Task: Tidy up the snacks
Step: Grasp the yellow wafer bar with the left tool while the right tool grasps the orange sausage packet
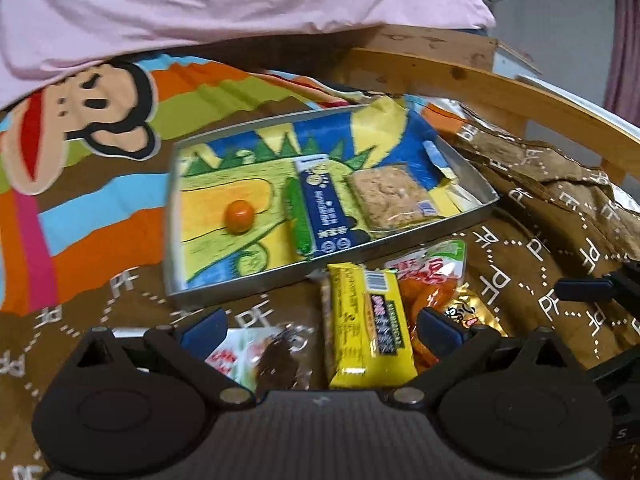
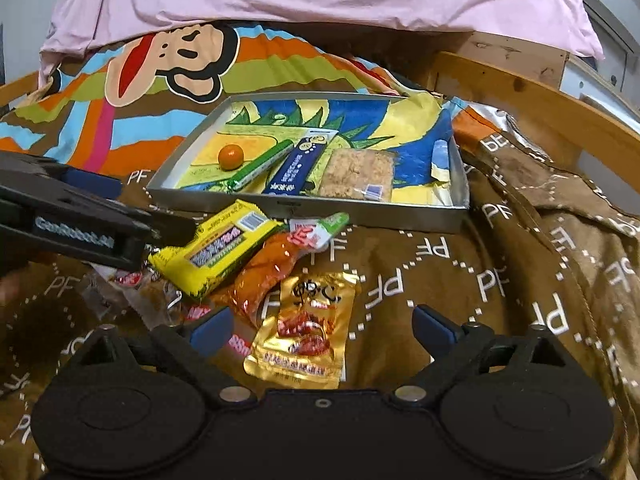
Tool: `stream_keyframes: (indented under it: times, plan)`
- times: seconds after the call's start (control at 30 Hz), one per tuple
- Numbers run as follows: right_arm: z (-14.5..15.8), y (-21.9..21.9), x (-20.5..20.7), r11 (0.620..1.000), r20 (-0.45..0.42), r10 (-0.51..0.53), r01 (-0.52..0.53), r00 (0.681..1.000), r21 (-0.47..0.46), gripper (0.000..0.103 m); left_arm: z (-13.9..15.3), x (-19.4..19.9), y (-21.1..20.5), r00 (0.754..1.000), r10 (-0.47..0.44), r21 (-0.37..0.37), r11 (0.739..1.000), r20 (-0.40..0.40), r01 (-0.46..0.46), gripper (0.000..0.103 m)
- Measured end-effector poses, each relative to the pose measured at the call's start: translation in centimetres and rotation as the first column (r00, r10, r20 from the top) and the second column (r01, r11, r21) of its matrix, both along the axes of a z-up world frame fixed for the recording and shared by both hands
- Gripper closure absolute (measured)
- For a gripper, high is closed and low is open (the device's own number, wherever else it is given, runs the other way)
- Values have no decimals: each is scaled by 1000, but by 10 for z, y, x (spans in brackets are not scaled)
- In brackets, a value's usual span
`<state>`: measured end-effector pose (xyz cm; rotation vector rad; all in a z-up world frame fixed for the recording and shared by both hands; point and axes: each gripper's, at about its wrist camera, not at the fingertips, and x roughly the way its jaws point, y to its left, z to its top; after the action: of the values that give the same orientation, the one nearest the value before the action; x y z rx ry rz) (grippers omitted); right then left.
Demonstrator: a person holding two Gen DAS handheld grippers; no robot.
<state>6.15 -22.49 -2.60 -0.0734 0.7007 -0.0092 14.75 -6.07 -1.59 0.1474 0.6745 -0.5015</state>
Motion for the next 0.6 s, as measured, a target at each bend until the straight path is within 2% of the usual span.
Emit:
stream_keyframes:
  times: [0.17,0.27,0.4,0.5,0.6]
  plan:
    - [-4,-1,11,999,-19,29,-29,999,19,16,-6,13,-6,997,-71,-15,997,-29,71,2]
    - [-8,3,16,999,-23,45,-45,999,13,20,-7,16,-10,995,-92,-5,996,-44,92,12]
    - [-8,9,22,997,-6,79,-79,997,15,24,-11,21,-15,989,-118,25,992,-87,120,33]
    - [-9,12,26,995,8,99,-99,995,21,28,-13,26,-12,984,-124,-12,992,-130,123,37]
    - [-11,14,32,994,5,106,-106,994,21,37,-15,32,-10,977,-129,-49,991,-171,122,38]
